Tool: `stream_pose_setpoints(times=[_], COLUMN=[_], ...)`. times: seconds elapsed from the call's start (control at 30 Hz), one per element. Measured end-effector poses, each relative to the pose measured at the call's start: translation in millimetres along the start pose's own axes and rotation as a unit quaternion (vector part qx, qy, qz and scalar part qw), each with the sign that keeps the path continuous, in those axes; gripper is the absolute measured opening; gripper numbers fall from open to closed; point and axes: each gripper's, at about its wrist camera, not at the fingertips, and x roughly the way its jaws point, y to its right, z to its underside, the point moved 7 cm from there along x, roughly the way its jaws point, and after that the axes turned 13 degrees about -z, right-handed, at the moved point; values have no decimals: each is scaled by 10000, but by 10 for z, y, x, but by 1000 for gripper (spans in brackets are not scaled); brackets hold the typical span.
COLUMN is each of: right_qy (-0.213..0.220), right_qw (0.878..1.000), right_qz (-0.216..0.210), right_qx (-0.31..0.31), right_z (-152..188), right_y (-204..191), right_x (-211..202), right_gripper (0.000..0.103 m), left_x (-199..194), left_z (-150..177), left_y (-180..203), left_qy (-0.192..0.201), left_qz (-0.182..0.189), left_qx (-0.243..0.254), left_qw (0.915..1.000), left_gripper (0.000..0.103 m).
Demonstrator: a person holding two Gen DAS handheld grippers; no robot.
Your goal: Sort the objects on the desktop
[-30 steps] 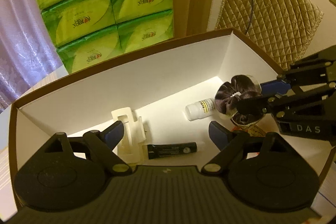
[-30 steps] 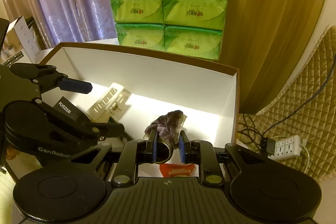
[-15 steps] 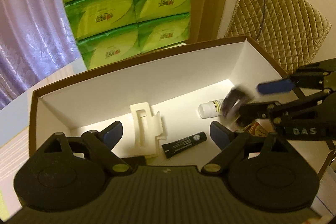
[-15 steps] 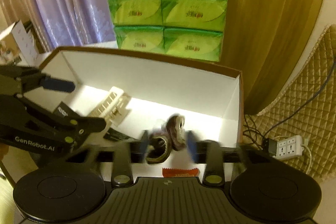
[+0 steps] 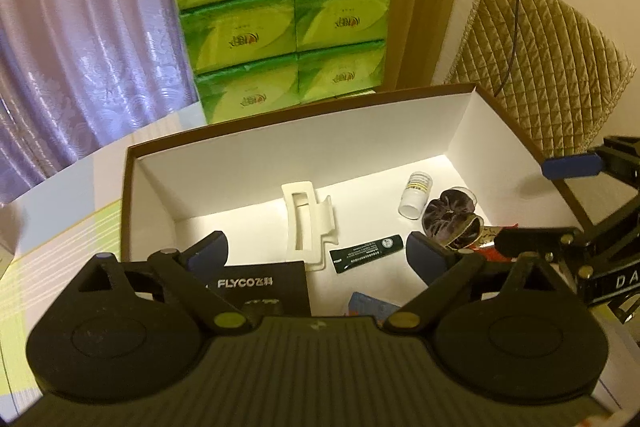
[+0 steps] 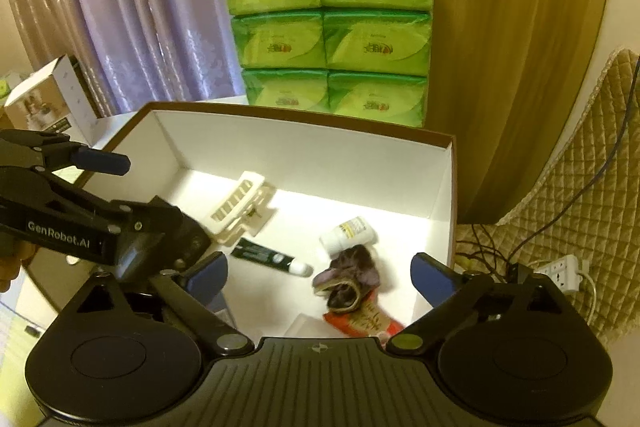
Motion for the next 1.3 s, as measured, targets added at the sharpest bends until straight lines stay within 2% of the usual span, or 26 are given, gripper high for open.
stream_pose_setpoints(times=[0.07, 0.3, 0.6, 1.1, 1.3], right_qy=[33, 132, 223, 501, 526], right_qw=[10000, 9999, 9995, 9980, 9984], right_qz=[11, 21, 29, -60, 15], right_qx=[11, 85, 229, 388, 196], right_z=[5, 50, 136, 350, 510], right_y=[-47, -189, -349, -663, -835], right_x=[-44, -199, -447, -989, -1188], right_gripper=[101, 101, 101, 101, 101], left_x=[-91, -401, -744, -1372, -1608], left_z=[14, 78, 253, 610, 784], left_y=[-18, -100, -152, -49, 10], left_qy=[36, 145, 116, 182, 212], left_qz=[-28, -130, -234, -309, -412], left_qx=[-43, -244, -424, -590, -698], left_qw=[10000, 9995, 9988, 9976, 9965], left_gripper=[96, 100, 100, 100, 100])
